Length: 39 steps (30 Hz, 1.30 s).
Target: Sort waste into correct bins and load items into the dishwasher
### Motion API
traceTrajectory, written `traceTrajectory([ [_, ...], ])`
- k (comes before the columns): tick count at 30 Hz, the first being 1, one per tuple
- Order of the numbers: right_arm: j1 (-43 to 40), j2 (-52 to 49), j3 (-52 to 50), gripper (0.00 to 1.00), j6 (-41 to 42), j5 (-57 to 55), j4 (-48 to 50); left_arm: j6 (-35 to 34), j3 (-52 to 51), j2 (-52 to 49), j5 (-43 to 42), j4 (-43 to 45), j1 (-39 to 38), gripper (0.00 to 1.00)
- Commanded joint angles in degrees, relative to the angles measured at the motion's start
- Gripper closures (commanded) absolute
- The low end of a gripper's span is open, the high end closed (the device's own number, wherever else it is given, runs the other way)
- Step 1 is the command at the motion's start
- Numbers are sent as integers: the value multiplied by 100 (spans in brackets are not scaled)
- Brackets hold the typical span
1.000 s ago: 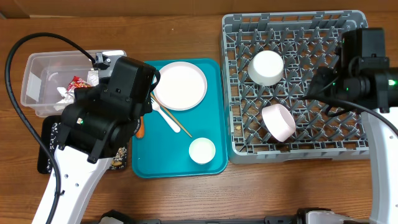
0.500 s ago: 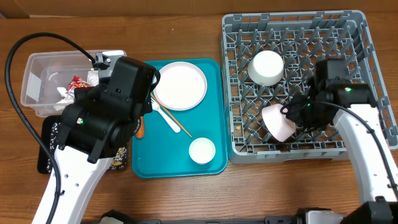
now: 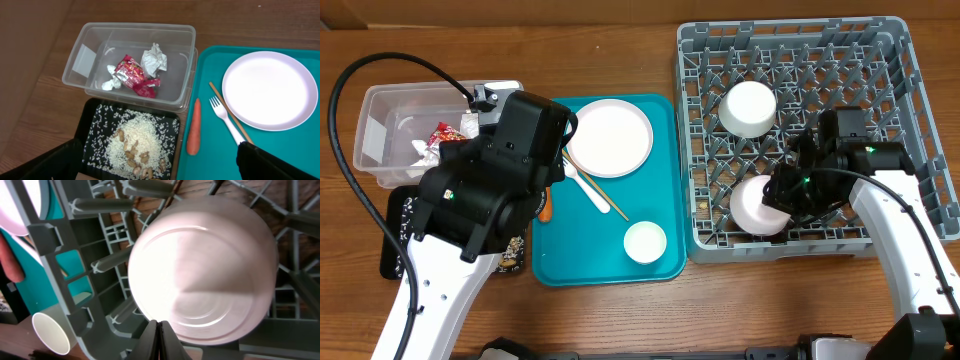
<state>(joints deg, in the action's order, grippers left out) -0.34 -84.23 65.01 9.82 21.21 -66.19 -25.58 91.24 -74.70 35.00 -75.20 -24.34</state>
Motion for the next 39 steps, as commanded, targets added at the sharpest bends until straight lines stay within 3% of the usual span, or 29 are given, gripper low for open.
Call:
traceTrajectory([
  [1,0,-2,-24,91,-133,310,7,-79,74,-20,96,22,-7,0],
  [10,0,-2,92,84,-286,535,201,-79,74,-20,96,22,-7,0],
  [15,0,-2,262,61,-280,859,520,-81,74,-20,96,22,-7,0],
  [23,0,-2,262,40,-280,907,726,-79,74,-20,96,22,-7,0],
  [30,0,-2,262,34,-280,946,1016,-79,74,-20,96,22,-7,0],
  [39,0,0,885,34,-273,2048,1766,-79,74,-20,96,22,-7,0],
])
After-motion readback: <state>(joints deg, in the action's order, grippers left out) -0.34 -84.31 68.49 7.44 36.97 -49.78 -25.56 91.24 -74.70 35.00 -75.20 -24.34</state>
